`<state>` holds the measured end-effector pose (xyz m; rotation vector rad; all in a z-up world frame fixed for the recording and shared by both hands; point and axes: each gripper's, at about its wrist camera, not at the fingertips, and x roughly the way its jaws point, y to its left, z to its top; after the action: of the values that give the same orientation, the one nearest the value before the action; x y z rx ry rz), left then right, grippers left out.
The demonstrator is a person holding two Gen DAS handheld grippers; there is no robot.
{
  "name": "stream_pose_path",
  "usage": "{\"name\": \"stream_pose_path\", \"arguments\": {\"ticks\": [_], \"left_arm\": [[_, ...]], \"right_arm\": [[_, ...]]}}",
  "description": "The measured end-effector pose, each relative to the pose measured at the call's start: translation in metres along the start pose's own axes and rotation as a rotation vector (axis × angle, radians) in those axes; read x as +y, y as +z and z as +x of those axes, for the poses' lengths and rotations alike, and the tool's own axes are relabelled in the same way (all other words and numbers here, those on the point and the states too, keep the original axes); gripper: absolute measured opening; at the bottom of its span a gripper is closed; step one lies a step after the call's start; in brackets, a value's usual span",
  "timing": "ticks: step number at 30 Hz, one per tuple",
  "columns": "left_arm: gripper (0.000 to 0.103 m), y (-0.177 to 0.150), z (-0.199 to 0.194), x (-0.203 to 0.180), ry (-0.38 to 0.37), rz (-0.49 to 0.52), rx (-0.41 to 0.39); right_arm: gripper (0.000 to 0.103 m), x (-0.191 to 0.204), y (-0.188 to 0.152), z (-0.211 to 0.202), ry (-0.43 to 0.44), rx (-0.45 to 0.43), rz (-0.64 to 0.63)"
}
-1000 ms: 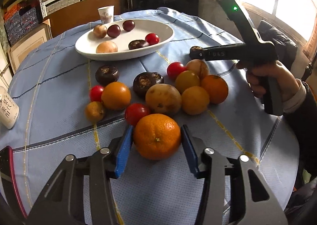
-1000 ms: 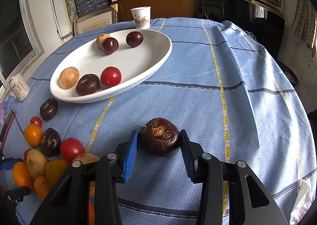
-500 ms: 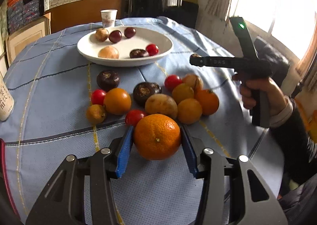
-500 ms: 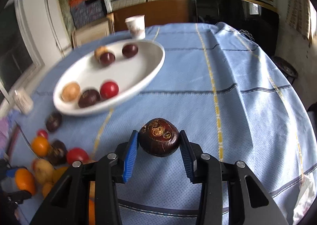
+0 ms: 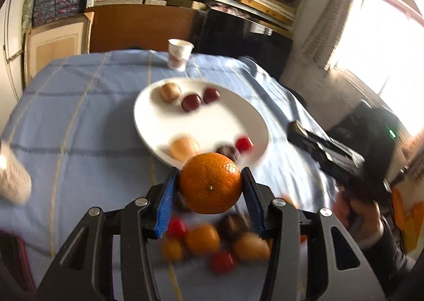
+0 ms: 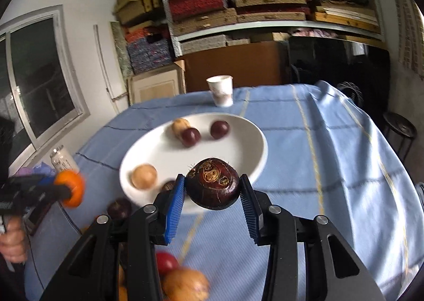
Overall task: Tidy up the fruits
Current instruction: 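Carry both fruits over the white plate and open both tools to release, then move both tools back to the remaining fruit pile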
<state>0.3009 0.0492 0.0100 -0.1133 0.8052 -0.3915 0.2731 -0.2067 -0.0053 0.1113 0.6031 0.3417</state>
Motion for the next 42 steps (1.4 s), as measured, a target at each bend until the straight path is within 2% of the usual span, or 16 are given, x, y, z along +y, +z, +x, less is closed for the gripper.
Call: {"name": "stream_pose_path", "arguments": {"ticks": [6,13,14,16,19,20,22,26,28,31,34,38,40,42], "left_arm": [[0.047,0.049,0.044,-0.001,0.116,0.036,0.004],[0.048,0.067,0.096,0.009,0.157,0.013,0.076],[0.052,0.067,0.096,0.01,0.16,0.004,0.073],[0.08,0.066,0.088,0.01,0.173,-0.014,0.031],[0.085,0.063,0.068,0.003,0.205,-0.004,-0.028],[0.086,0.06,0.059,0.0,0.211,0.005,-0.039],[0.095,0.049,0.039,-0.005,0.216,0.011,-0.067],[0.097,0.004,0.001,-0.011,0.236,-0.01,-0.146],[0.097,-0.016,-0.004,-0.013,0.261,-0.008,-0.143],[0.097,-0.046,-0.004,-0.014,0.319,0.011,-0.091],[0.098,-0.063,-0.01,-0.013,0.336,0.003,-0.077],[0.098,-0.08,-0.019,-0.003,0.372,-0.048,-0.072],[0.098,-0.087,-0.022,0.001,0.367,-0.073,-0.064],[0.098,-0.093,-0.023,0.006,0.329,-0.107,-0.043]], "right_arm": [[0.042,0.003,0.025,0.034,0.025,0.024,0.008],[0.042,0.0,0.031,0.062,0.018,0.07,-0.012],[0.042,-0.001,0.03,0.061,0.013,0.065,-0.015],[0.049,-0.002,0.031,0.057,0.018,0.06,-0.007],[0.05,-0.005,0.032,0.044,0.031,0.048,0.009],[0.05,-0.005,0.032,0.04,0.035,0.044,0.01],[0.05,-0.006,0.027,0.029,0.036,0.033,0.005],[0.05,-0.003,0.0,0.004,0.007,0.028,-0.045],[0.05,-0.002,-0.013,0.001,0.001,0.048,-0.058],[0.05,-0.003,-0.031,-0.002,-0.011,0.098,-0.053],[0.05,-0.011,-0.039,-0.009,0.04,0.13,0.018],[0.05,-0.022,-0.049,-0.026,0.156,0.144,0.111],[0.055,-0.021,-0.053,-0.033,0.222,0.156,0.117],[0.058,-0.015,-0.059,-0.037,0.273,0.183,0.097]]}}
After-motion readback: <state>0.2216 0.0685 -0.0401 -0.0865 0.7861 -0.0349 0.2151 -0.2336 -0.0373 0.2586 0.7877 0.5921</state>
